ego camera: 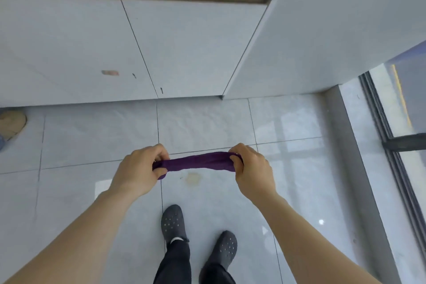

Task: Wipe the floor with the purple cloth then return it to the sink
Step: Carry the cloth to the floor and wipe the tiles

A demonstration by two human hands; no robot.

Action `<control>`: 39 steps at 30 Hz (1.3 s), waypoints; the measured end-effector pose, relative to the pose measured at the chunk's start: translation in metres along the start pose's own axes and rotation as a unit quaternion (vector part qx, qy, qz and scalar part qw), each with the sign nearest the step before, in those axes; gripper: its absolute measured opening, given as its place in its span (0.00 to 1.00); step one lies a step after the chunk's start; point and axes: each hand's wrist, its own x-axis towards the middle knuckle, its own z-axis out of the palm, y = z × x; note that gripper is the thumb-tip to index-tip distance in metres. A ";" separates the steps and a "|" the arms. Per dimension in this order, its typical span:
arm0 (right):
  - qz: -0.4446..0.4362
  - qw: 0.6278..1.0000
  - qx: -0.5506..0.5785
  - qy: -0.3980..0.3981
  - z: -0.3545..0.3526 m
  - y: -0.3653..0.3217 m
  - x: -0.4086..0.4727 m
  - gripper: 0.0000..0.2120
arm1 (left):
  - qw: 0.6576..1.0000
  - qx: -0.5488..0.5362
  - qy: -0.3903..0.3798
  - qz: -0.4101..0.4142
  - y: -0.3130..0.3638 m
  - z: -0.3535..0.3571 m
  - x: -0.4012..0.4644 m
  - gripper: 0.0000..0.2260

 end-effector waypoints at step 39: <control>-0.255 0.945 -0.181 -0.094 0.599 0.249 0.111 0.35 | 0.964 0.179 0.178 0.081 -0.353 0.451 0.288 0.27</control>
